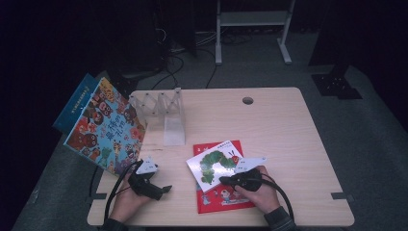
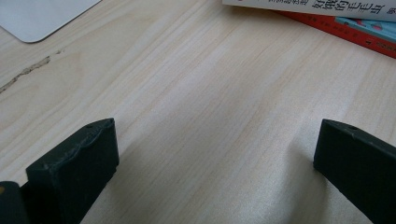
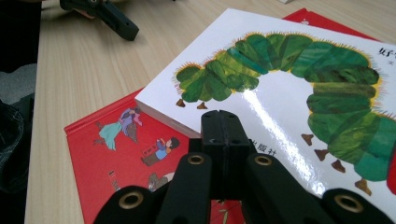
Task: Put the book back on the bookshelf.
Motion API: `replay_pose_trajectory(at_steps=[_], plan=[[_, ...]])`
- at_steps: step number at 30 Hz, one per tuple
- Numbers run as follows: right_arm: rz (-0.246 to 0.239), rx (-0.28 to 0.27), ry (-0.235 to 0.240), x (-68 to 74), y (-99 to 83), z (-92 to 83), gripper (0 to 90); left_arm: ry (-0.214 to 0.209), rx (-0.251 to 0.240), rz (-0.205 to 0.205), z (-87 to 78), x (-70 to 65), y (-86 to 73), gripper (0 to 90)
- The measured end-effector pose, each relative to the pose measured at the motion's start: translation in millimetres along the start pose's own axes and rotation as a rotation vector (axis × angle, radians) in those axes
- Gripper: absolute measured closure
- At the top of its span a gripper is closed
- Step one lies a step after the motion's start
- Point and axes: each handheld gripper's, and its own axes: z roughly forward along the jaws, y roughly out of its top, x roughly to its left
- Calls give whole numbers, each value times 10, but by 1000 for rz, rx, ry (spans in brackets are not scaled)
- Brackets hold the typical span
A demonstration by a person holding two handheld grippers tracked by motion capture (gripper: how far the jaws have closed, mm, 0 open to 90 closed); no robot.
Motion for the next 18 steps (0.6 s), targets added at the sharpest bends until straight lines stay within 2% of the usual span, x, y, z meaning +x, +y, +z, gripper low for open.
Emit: replay_pose_trajectory(at_steps=[4, 11, 18], plan=[[13, -18, -31, -47, 12, -83, 898, 0, 0, 0, 0, 0, 0, 0], [52, -49, -137, -270, -1, -270, 898, 0, 0, -1, 0, 0, 0, 0], [66, -32, -240, -436, -72, -274, 898, 0, 0, 0, 0, 0, 0, 0]])
